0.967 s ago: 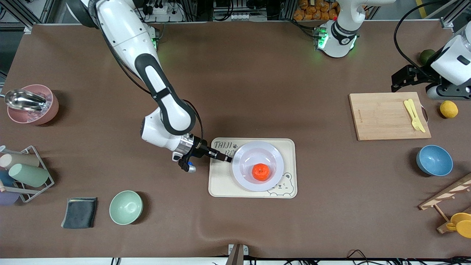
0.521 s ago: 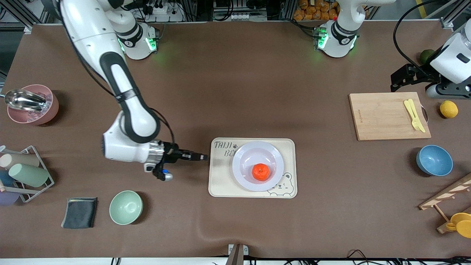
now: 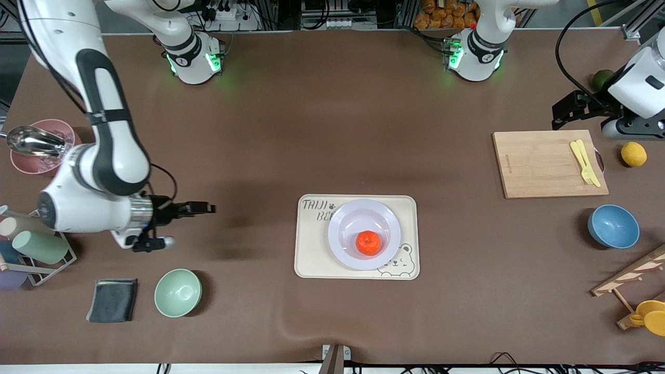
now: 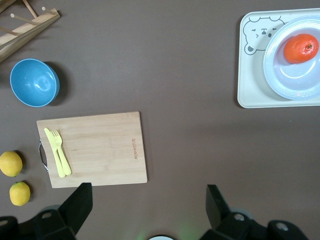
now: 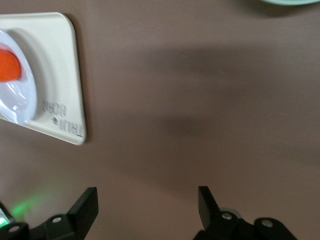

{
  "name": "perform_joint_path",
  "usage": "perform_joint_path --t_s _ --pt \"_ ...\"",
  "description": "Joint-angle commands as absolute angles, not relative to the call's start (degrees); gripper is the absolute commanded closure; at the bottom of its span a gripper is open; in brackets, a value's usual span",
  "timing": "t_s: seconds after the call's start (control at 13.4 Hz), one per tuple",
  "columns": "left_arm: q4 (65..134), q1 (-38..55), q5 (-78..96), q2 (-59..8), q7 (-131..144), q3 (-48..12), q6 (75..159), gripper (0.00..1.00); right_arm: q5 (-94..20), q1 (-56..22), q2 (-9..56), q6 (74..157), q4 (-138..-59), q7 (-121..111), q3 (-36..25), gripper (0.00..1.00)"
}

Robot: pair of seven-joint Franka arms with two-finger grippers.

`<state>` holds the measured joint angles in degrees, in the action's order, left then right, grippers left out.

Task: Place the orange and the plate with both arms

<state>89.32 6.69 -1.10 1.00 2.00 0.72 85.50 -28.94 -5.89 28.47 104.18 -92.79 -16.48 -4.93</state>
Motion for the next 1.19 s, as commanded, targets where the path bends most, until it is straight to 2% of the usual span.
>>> perform_joint_path --t_s 0.0,0.15,0.3,0.45,0.52,0.82,1.12 --pt "88.2 6.6 -0.1 0.5 2.0 0.7 85.5 0.0 -21.1 -1.6 25.9 98.1 -90.0 -19.6 -4.0 0.1" --pt "88.2 6.5 0.0 0.5 2.0 0.7 85.5 0.0 -13.3 -1.4 25.8 92.3 -84.0 -19.6 -4.0 0.0" --pt "88.2 6.7 -0.1 0.5 2.0 0.7 85.5 0.0 -8.4 -1.1 25.8 89.5 -80.0 -21.3 -4.0 0.0" --pt "88.2 6.7 -0.1 0.5 2.0 0.7 85.5 0.0 -7.2 -1.2 25.2 84.9 -79.2 -22.1 -3.9 0.0" --pt "88.2 6.7 -0.1 0.5 2.0 0.7 85.5 0.0 -6.9 -1.5 22.4 83.2 -79.5 -21.6 -4.0 0.0" --pt "88.2 6.7 0.0 0.5 2.0 0.7 85.5 0.0 -5.1 -1.1 13.7 83.8 -86.4 -19.7 -5.0 0.0" --pt "88.2 6.7 -0.1 0.5 2.0 0.7 85.9 0.0 -2.2 0.3 4.9 89.9 -97.3 -18.1 -5.4 0.0"
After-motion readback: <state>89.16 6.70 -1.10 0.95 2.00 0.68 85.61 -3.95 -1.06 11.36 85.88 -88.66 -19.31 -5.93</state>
